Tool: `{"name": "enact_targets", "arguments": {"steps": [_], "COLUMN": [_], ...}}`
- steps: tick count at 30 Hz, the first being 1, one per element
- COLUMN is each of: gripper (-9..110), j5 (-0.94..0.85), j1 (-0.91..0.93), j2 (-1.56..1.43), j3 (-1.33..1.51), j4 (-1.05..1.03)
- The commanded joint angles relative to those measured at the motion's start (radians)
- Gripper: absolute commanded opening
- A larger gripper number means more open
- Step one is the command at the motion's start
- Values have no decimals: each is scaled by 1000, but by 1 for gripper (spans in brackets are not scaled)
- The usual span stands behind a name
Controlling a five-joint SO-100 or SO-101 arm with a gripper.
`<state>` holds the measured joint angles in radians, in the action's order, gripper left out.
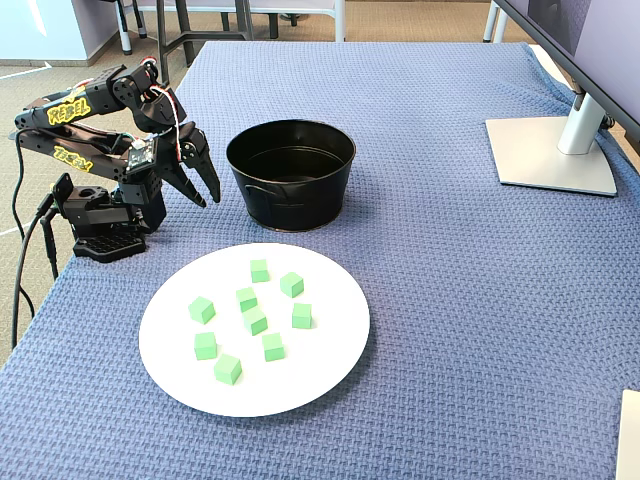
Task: Pick up the green cubes from the white plate and place them in the black recipient
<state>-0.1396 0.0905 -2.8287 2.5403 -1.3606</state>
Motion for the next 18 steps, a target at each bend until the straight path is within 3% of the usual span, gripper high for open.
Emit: {"name": "enact_targets", "arguments": {"steps": [1,12,18], "gripper": [19,20,22], "j5": [71,98,218], "j1": [23,31,166], "j2": [-48,-32,213], "j3": [14,2,-164], "j4": [112,114,138]}}
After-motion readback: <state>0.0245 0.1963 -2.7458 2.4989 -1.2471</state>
